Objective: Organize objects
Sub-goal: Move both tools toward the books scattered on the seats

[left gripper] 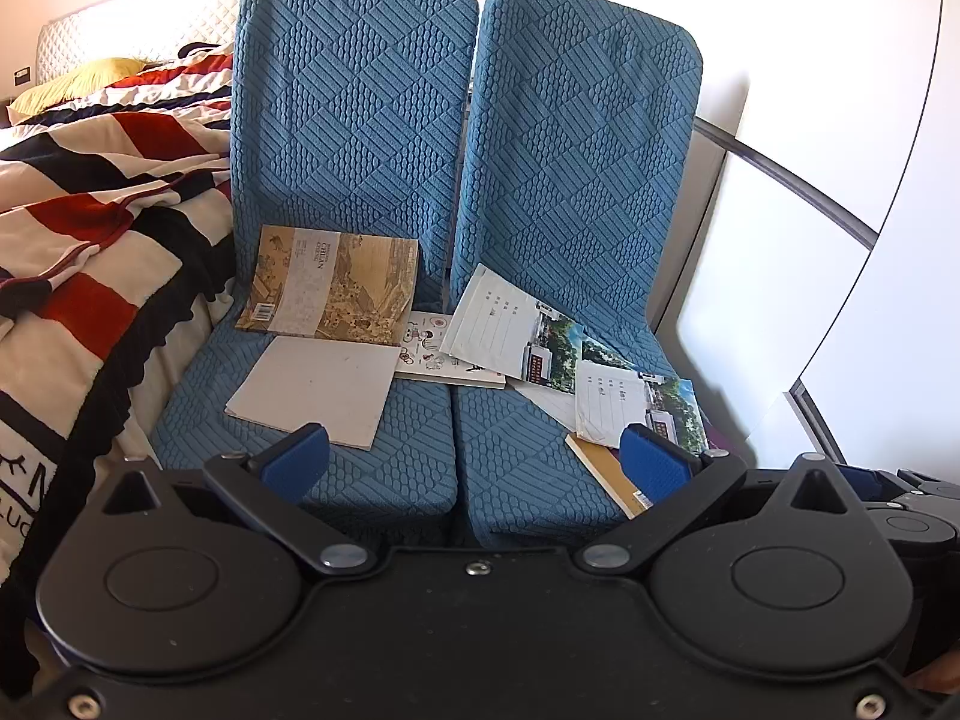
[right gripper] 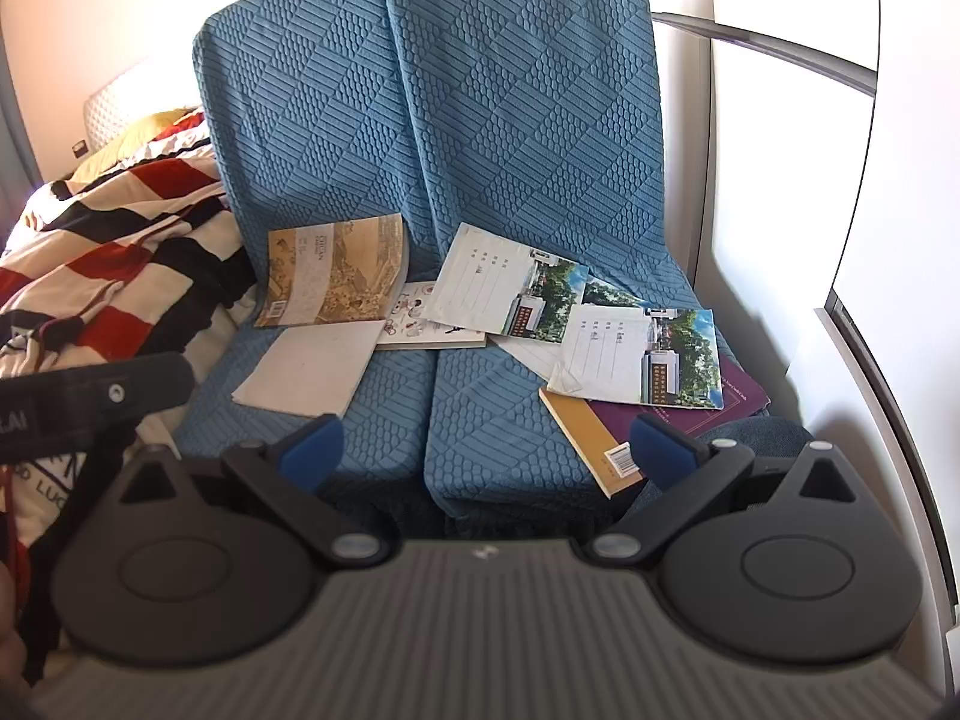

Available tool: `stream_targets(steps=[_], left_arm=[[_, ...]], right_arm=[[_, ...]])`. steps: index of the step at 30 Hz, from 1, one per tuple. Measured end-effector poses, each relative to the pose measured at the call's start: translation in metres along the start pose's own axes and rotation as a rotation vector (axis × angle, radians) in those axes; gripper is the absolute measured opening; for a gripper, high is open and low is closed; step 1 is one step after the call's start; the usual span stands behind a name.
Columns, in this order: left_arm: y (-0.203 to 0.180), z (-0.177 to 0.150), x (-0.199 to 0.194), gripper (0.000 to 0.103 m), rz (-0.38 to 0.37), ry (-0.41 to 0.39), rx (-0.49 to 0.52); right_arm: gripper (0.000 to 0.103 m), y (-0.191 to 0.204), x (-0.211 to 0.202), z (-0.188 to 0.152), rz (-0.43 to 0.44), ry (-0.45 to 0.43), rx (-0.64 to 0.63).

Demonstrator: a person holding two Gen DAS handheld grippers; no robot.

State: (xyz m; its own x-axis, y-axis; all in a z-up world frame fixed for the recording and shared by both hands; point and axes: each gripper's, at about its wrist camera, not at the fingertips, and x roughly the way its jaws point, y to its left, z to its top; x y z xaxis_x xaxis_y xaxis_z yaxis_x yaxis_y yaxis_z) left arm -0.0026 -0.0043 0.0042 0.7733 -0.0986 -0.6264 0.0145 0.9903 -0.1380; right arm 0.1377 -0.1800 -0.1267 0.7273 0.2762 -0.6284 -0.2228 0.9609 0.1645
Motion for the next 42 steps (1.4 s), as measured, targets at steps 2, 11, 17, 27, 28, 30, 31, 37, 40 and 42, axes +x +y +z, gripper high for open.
stream_targets(steps=[2, 11, 17, 27, 28, 30, 31, 37, 40, 42], left_arm=[[0.000, 0.000, 0.000, 0.103, 0.000, 0.000, 0.001], [0.001, -0.001, 0.000, 0.103, 0.000, 0.002, 0.001], [0.003, -0.002, 0.001, 0.103, 0.001, 0.001, -0.003], [0.014, -0.001, 0.002, 0.103, 0.010, -0.008, -0.029], [0.016, -0.001, 0.002, 0.103, 0.012, -0.009, -0.033], [0.020, 0.000, 0.003, 0.103, 0.019, -0.010, -0.040], [0.023, 0.000, 0.003, 0.103, 0.021, -0.011, -0.042], [0.039, 0.008, 0.009, 0.103, 0.056, -0.028, -0.053], [0.049, 0.014, 0.014, 0.103, 0.074, -0.036, -0.061], [0.056, 0.018, 0.019, 0.103, 0.089, -0.038, -0.062]], right_arm=[[0.103, 0.000, 0.000, 0.000, 0.000, 0.000, 0.000], [0.103, 0.002, 0.003, -0.003, 0.004, 0.007, 0.001], [0.103, 0.001, 0.004, -0.004, 0.016, 0.011, 0.004], [0.103, 0.008, 0.006, -0.001, 0.036, 0.001, -0.014], [0.103, 0.009, 0.007, 0.000, 0.037, 0.004, -0.015], [0.103, 0.012, 0.009, 0.002, 0.041, 0.003, -0.020], [0.103, 0.013, 0.011, 0.002, 0.044, 0.002, -0.021], [0.103, 0.021, 0.020, 0.007, 0.068, 0.005, -0.033], [0.103, 0.025, 0.029, 0.011, 0.074, 0.004, -0.039], [0.103, 0.027, 0.035, 0.015, 0.080, 0.005, -0.044]])
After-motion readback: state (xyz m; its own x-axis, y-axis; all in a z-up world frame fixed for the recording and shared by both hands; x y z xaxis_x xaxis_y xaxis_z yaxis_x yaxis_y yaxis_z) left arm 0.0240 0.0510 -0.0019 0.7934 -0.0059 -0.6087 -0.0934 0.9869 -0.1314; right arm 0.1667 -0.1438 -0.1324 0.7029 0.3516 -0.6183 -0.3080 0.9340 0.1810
